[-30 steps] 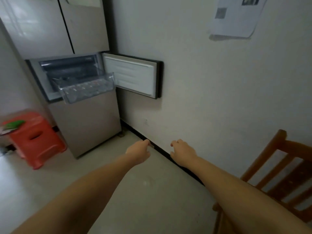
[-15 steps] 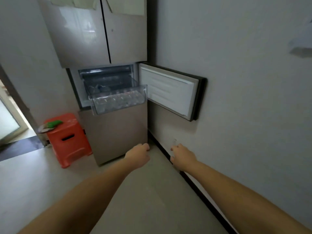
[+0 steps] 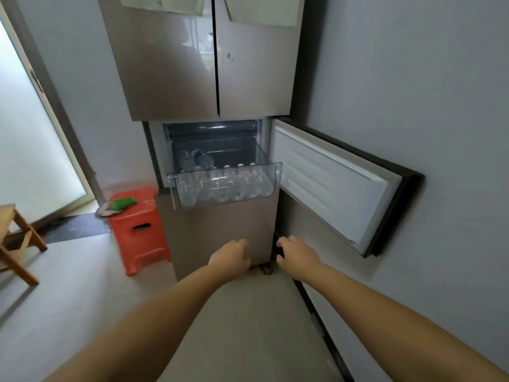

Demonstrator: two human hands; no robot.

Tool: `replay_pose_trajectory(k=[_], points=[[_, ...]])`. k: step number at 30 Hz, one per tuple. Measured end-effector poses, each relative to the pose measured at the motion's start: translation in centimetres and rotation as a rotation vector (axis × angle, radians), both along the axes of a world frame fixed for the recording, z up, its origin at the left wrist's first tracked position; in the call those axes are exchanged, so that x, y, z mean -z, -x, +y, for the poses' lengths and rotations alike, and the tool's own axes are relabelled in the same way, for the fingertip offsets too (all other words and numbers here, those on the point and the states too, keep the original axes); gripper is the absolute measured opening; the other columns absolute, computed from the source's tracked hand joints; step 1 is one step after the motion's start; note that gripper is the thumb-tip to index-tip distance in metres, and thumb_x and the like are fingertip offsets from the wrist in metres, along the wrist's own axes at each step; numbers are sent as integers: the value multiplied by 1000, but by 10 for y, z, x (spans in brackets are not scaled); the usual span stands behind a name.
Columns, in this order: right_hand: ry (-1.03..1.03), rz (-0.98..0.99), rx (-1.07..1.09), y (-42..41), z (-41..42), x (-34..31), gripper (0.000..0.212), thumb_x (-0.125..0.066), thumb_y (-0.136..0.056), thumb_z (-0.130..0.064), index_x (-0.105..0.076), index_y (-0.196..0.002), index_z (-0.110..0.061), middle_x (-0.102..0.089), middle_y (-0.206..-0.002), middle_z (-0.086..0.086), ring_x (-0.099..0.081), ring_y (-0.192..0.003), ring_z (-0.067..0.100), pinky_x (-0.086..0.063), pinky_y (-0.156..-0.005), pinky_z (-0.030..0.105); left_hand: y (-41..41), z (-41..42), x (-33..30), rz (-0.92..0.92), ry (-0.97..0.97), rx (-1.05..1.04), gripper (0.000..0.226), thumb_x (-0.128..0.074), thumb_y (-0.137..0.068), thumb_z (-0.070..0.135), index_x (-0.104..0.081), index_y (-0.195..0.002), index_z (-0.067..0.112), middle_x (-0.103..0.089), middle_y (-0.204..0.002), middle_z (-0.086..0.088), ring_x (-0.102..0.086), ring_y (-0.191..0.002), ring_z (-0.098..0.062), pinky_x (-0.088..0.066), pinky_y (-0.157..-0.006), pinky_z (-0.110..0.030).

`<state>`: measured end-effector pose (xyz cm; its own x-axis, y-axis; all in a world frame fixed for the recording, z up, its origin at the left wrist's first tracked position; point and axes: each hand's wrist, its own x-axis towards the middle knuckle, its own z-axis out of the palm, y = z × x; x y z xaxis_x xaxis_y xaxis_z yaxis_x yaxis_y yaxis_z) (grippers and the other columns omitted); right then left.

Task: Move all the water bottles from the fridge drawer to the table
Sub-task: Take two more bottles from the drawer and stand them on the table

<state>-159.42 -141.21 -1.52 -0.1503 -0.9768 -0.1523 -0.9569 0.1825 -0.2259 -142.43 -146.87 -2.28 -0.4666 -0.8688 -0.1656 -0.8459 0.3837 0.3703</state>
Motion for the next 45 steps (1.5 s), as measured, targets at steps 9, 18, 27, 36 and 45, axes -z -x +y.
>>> replay_pose_trajectory(k=[9, 18, 27, 36, 45], points=[[54, -18, -13, -2, -163, -9, 38, -47, -97, -29, -45, -131, -12, -46, -131, 10, -51, -115, 29, -48, -92, 42, 19, -161, -18, -13, 83, 100, 42, -51, -92, 26, -44, -133, 16, -50, -132, -8, -50, -119, -25, -46, -96, -41], [210, -106, -19, -22, -306, -33, 37, -49, -96, -23, -50, -131, -14, -52, -133, 7, -52, -119, 25, -42, -96, 33, 8, -313, -43, 70, 137, 61, 41, -50, -91, 25, -47, -131, 19, -53, -132, -8, -54, -117, -26, -47, -94, -38], [232, -134, -122, -27, -445, -28, 31, -50, -94, -24, -54, -124, -16, -53, -124, 6, -57, -111, 28, -46, -87, 34, 6, -427, -25, 80, 107, -72, 40, -50, -91, 29, -48, -130, 20, -55, -130, -9, -55, -116, -27, -48, -95, -42], [-38, -181, -255, -7, -589, 9, 43, -50, -95, -28, -45, -134, -12, -48, -132, 14, -53, -115, 32, -47, -93, 38, -4, -540, 5, -33, 26, -421, 47, -51, -93, 30, -38, -137, 16, -41, -134, -13, -45, -121, -32, -47, -97, -46], [-240, -434, -248, -35, -653, 52, 62, -54, -94, -38, -29, -146, -14, -49, -140, 16, -52, -122, 33, -44, -94, 32, -17, -578, 50, -24, -170, -755, 89, -57, -87, 50, -3, -151, 19, -33, -145, -22, -38, -132, -38, -39, -106, -48]])
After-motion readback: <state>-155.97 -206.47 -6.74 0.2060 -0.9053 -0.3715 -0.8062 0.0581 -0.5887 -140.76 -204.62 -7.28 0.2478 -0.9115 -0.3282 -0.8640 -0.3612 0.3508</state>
